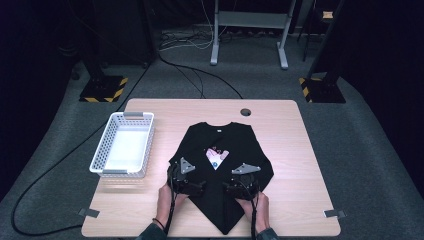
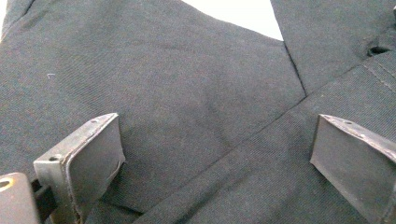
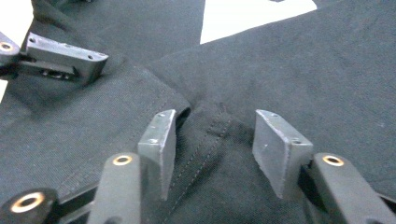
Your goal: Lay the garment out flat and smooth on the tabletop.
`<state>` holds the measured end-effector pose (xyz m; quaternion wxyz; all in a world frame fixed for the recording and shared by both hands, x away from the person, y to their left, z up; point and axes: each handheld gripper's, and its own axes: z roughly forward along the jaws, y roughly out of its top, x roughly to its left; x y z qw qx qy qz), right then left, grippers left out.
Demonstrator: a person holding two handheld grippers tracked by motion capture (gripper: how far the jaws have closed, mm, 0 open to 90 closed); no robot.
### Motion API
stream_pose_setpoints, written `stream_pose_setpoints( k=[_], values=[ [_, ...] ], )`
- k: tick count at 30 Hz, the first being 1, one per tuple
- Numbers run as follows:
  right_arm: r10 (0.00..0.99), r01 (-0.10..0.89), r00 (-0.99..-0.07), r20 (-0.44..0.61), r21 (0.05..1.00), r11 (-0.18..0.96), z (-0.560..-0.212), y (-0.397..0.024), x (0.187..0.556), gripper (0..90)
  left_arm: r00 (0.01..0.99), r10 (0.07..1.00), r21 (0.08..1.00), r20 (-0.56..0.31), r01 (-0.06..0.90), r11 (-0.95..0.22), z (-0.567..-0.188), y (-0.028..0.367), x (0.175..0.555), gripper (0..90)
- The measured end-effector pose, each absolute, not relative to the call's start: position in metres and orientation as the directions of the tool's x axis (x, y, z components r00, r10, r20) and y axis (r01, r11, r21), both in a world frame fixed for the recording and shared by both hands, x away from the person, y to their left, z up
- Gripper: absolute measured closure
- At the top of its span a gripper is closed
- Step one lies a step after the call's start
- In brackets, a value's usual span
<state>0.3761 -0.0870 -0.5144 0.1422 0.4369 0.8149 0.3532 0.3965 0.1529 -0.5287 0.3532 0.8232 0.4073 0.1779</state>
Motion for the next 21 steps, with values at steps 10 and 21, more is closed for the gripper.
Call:
stream_pose_setpoints(
  k=[10,21],
  values=[
    [0.807,0.569,-0.591,-0.015,0.700,0.430,-0.5150,-0.0816,0.3711,62.7,0.601,0.799,0.727,0.006,0.546,-0.416,-0.5288,0.1529,0.3959,2.8],
    [0.804,0.579,-0.594,0.020,0.705,0.410,-0.5148,-0.0848,0.3725,77.8,0.599,0.800,0.728,0.006,0.546,-0.415,-0.5287,0.1532,0.3956,3.0]
  ],
)
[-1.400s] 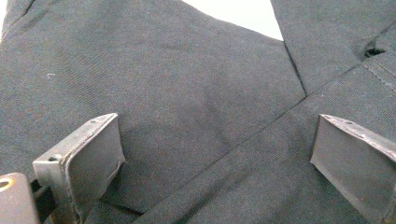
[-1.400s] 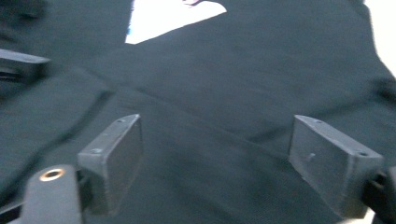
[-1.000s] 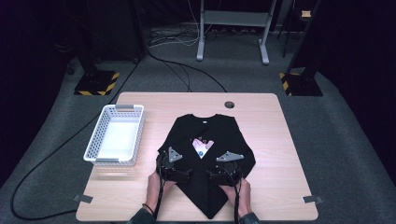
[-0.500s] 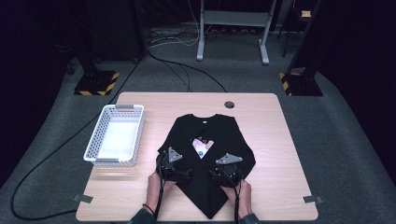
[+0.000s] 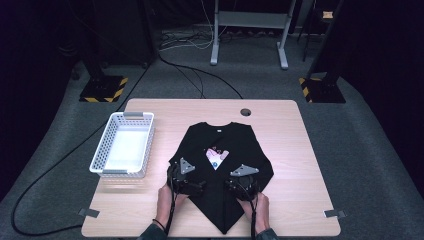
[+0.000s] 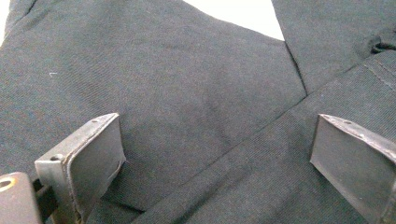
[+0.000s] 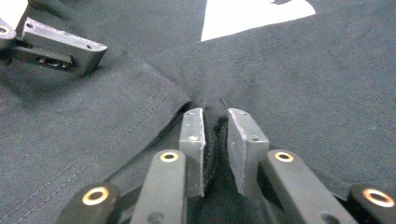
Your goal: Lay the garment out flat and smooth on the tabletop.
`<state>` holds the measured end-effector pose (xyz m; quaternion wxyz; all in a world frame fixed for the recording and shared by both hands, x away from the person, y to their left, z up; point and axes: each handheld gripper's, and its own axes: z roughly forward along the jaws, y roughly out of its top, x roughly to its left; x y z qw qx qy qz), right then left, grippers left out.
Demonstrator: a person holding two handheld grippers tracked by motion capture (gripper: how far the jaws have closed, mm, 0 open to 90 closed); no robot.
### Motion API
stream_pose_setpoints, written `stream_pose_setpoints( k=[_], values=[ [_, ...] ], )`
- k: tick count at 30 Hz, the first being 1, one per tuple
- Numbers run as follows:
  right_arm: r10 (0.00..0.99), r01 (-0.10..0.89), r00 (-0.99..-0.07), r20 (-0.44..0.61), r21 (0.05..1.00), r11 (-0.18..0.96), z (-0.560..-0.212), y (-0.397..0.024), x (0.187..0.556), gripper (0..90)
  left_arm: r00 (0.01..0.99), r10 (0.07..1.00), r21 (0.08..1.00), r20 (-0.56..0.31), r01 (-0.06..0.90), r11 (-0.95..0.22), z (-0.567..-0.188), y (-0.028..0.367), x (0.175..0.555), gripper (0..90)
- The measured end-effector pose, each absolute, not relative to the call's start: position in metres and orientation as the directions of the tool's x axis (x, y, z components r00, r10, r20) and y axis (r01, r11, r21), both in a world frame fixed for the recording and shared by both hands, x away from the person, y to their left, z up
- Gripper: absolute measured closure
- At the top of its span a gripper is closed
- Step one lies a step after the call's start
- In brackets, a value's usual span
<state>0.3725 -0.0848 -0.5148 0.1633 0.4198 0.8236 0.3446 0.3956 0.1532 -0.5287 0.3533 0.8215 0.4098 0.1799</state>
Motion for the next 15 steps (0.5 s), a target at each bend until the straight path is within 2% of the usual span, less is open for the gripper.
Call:
stream_pose_setpoints(
  k=[5,15],
  values=[
    [0.803,0.555,-0.596,-0.009,0.717,0.421,-0.515,-0.083,0.369,84.1,0.599,0.801,0.728,0.005,0.547,-0.414,-0.529,0.153,0.396,3.1],
    [0.813,0.550,-0.582,-0.010,0.731,0.404,-0.510,-0.092,0.361,85.2,0.599,0.800,0.729,0.005,0.546,-0.414,-0.529,0.154,0.395,3.3]
  ],
)
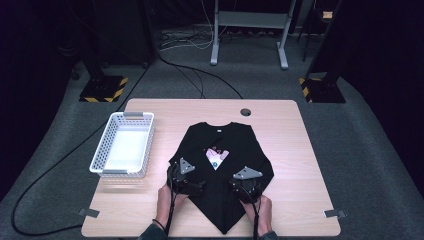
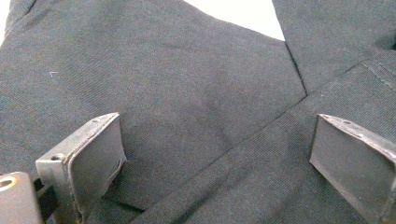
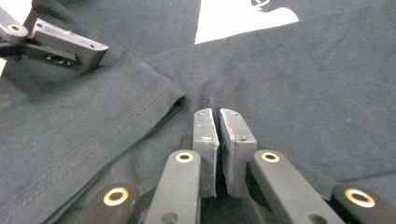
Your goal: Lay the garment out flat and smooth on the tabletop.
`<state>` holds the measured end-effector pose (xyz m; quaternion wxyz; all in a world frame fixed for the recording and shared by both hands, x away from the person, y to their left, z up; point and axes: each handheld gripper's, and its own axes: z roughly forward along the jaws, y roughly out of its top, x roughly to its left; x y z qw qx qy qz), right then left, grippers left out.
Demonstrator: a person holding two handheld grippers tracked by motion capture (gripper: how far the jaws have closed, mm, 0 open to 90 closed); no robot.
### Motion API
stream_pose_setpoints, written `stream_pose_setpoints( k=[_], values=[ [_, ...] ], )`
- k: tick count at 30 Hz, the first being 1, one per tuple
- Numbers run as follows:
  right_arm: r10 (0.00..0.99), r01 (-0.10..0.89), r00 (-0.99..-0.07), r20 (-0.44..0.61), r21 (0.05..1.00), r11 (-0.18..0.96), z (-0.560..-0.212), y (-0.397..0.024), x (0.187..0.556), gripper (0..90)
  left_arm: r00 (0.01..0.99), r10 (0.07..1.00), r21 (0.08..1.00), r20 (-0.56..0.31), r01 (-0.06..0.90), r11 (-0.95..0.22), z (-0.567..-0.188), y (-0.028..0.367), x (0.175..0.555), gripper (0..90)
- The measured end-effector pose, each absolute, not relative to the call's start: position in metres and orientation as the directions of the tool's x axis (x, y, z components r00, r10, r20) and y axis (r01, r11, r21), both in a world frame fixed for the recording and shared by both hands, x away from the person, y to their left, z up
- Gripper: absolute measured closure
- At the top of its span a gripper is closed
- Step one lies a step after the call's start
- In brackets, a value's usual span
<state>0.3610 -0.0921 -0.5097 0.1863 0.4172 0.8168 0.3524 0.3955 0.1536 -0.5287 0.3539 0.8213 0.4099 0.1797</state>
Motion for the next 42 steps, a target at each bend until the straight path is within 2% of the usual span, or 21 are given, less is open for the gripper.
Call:
stream_pose_setpoints(
  k=[21,36,39,42],
  values=[
    [0.847,0.537,-0.529,-0.055,0.751,0.384,-0.490,-0.139,0.313,85.3,0.600,0.800,0.728,0.005,0.547,-0.414,-0.529,0.154,0.396,3.4],
    [0.896,0.546,-0.443,-0.030,0.784,0.296,-0.501,-0.181,0.265,85.0,0.599,0.801,0.729,0.006,0.546,-0.414,-0.529,0.154,0.395,3.4],
    [0.907,0.546,-0.421,-0.020,0.793,0.271,-0.502,-0.188,0.253,82.4,0.598,0.802,0.730,0.008,0.544,-0.414,-0.529,0.153,0.395,3.4],
    [0.919,0.549,-0.395,0.002,0.802,0.234,-0.500,-0.198,0.241,73.4,0.598,0.802,0.728,0.006,0.546,-0.413,-0.529,0.154,0.395,3.5]
  ],
)
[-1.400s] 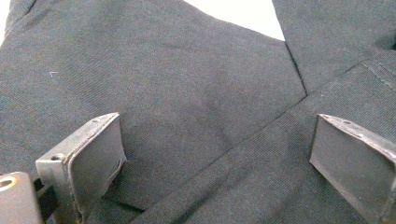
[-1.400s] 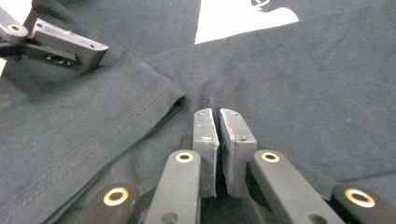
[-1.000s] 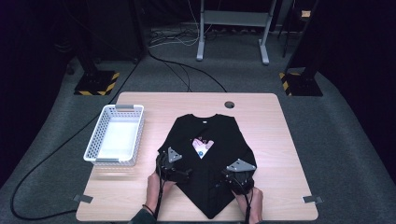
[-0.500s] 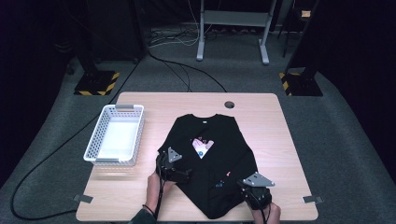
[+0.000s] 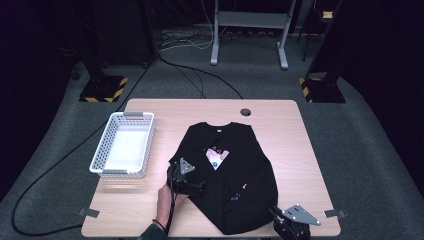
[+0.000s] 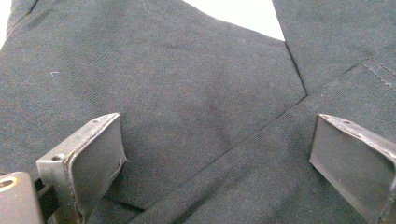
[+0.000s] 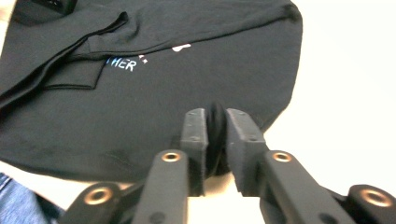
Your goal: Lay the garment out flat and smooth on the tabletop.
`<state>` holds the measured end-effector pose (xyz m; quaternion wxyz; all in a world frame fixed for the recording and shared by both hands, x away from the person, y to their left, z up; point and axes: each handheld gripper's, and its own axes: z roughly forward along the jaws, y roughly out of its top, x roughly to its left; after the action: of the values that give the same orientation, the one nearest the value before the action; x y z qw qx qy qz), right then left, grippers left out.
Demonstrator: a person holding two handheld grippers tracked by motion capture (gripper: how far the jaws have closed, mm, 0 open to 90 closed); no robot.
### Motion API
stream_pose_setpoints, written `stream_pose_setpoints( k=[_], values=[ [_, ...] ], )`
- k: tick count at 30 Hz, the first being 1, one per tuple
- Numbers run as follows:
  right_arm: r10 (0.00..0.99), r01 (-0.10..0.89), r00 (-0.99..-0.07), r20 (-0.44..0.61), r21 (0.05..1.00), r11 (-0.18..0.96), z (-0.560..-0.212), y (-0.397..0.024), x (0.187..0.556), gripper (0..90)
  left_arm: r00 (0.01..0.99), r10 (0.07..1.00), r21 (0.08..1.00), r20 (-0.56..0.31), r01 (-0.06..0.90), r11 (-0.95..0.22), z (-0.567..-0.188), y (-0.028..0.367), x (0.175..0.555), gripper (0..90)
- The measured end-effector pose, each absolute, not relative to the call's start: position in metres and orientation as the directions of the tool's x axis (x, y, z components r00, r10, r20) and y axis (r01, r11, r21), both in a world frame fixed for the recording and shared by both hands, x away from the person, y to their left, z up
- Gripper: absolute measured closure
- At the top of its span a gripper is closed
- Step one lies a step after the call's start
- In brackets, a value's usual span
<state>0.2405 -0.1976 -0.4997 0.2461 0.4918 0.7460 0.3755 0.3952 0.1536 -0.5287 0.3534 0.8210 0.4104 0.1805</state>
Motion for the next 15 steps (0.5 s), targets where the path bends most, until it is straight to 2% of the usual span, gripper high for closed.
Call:
stream_pose_setpoints(
  k=[5,7,12,15],
  values=[
    [0.933,0.552,-0.359,-0.012,0.803,0.223,-0.493,-0.212,0.228,53.2,0.598,0.802,0.729,0.006,0.546,-0.413,-0.529,0.154,0.395,3.4],
    [0.940,0.569,-0.341,0.001,0.796,0.206,-0.498,-0.219,0.229,49.6,0.598,0.802,0.729,0.007,0.546,-0.413,-0.529,0.154,0.395,3.5],
    [0.947,0.610,-0.320,-0.010,0.763,0.214,-0.512,-0.221,0.250,34.0,0.597,0.802,0.728,0.006,0.547,-0.412,-0.529,0.154,0.395,3.4],
    [0.939,0.613,-0.343,-0.027,0.751,0.245,-0.518,-0.219,0.266,27.4,0.597,0.802,0.729,0.006,0.547,-0.413,-0.529,0.154,0.395,3.4]
  ],
)
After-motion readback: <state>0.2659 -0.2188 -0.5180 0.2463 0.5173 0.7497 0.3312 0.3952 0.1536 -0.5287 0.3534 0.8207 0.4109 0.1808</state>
